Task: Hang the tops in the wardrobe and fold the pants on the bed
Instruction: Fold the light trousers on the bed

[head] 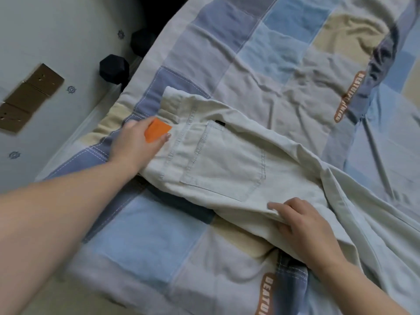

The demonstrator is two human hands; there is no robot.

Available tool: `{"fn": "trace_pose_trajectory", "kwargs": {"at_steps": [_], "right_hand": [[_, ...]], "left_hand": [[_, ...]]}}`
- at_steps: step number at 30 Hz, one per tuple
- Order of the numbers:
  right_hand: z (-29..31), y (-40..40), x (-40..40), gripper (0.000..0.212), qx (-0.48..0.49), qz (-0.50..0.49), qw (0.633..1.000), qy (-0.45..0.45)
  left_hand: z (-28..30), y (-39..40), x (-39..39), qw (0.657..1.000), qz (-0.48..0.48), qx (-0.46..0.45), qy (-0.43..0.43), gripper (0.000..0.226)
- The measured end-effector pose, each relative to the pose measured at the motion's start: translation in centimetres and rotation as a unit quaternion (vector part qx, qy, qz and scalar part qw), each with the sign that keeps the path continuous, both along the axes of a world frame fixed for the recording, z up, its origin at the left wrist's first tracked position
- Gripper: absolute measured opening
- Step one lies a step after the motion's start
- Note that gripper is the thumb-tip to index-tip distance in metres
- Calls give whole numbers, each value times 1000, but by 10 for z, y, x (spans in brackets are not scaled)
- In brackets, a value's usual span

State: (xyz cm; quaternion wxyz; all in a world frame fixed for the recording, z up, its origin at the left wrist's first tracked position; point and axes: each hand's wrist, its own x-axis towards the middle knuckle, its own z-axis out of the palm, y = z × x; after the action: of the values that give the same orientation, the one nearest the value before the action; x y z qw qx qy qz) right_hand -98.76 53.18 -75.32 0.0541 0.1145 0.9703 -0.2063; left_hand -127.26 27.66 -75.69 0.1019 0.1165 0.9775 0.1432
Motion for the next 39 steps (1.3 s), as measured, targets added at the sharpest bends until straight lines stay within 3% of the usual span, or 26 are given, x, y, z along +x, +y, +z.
{"fn": "trace_pose_trajectory", "kwargs": {"at_steps": [3, 6, 9, 12, 15, 17, 20, 23, 25, 27, 29, 30, 32, 33, 34, 36, 39], "right_hand": [[-2, -22, 7, 46, -38, 39, 998, -32], [-8, -37, 12, 41, -75, 0, 995, -61], [-4, -40, 30, 39, -127, -117, 985, -18], [9, -41, 62, 25, -141, -230, 963, 22], [13, -46, 90, 12, -169, -291, 942, -10], [10, -53, 100, 17, -178, -273, 944, -59], [3, -60, 99, 41, -174, -295, 936, -86], [-1, -59, 90, 41, -169, -333, 920, -119], [-4, -55, 82, 36, -158, -312, 926, -142], [-3, -54, 70, 36, -204, -291, 925, -131], [0, -61, 55, 38, -325, -326, 882, -100], [3, -65, 47, 39, -413, -378, 825, -71], [4, -70, 40, 38, -582, -486, 652, -6], [4, -72, 42, 32, -630, -514, 582, 8], [4, -74, 47, 24, -657, -526, 540, 1], [4, -77, 58, 17, -676, -526, 515, -35], [7, -82, 64, 19, -656, -509, 557, -28]], "left_hand": [[6, -2, -30, 994, -80, -66, 30, 69], [4, 1, -27, 988, -94, -115, 40, 64], [10, 22, 14, 994, -84, -32, 59, 45], [26, 50, 89, 982, -179, 59, 8, 39], [33, 67, 159, 946, -308, 85, -46, 31], [29, 75, 186, 928, -360, 74, -63, 22], [21, 86, 198, 932, -353, 40, -72, 31], [17, 91, 192, 944, -326, 21, -51, 18], [18, 93, 186, 946, -322, 8, -45, 13], [19, 94, 182, 945, -321, 16, -59, 12], [22, 93, 182, 948, -307, 29, -76, 14], [23, 92, 182, 952, -293, 36, -83, 15], [26, 90, 181, 956, -275, 41, -93, 16], [27, 88, 181, 957, -270, 40, -99, 16], [27, 86, 180, 958, -265, 41, -105, 16], [28, 84, 179, 959, -254, 45, -114, 16], [25, 81, 177, 959, -248, 62, -123, 19]]}}
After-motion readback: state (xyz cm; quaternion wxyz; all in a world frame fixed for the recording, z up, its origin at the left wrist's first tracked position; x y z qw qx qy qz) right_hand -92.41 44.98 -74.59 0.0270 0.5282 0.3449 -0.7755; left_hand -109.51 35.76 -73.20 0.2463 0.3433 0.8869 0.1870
